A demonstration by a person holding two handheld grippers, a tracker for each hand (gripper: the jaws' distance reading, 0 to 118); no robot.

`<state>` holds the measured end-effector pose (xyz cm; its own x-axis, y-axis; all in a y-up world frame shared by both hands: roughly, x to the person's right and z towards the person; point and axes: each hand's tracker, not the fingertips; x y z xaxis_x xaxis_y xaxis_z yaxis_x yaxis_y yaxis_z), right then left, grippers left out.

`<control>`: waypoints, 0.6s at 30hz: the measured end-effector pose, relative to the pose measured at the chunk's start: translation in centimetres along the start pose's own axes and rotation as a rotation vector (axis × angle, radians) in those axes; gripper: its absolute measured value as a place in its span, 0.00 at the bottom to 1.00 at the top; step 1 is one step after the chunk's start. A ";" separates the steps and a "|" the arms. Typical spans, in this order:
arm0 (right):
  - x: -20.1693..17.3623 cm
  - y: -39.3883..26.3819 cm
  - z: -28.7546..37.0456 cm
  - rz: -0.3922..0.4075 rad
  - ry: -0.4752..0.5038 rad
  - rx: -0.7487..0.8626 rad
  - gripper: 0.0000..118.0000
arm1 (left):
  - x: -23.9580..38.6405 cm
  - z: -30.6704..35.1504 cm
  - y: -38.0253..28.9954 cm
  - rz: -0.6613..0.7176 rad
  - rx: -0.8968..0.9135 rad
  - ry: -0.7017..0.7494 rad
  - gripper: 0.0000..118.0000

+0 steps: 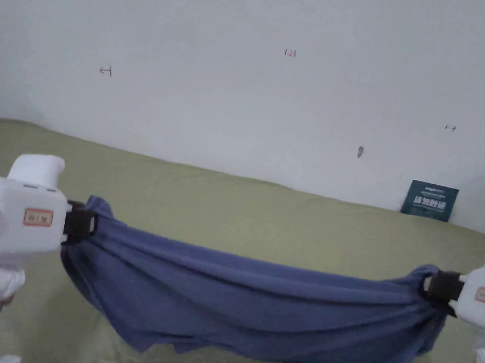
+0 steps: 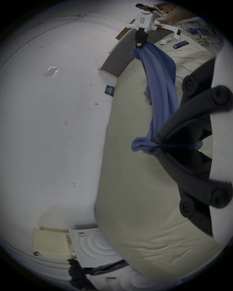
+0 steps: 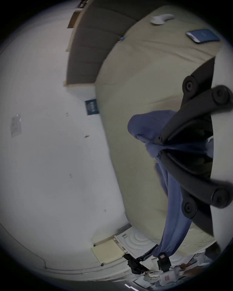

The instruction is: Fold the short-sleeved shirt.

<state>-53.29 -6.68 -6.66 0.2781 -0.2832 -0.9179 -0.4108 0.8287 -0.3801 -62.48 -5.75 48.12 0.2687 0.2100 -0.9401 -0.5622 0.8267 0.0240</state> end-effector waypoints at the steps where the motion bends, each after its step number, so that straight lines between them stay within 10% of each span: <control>1: 0.8 -1.7 0.3 -0.006 -0.008 -0.015 0.02 | -0.2 0.3 -1.8 0.024 -0.021 -0.009 0.03; 16: 6.8 -17.7 6.4 -0.059 -0.058 -0.188 0.02 | -1.1 7.1 -20.6 0.194 -0.205 0.024 0.03; 18: 6.7 -18.1 6.6 -0.046 -0.049 -0.178 0.13 | -1.8 6.7 -21.6 0.222 -0.232 0.033 0.18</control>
<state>-38.26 -20.35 -5.18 0.3404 -0.2911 -0.8941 -0.5423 0.7160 -0.4396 -45.54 -20.52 51.59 0.0957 0.3515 -0.9313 -0.7686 0.6205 0.1553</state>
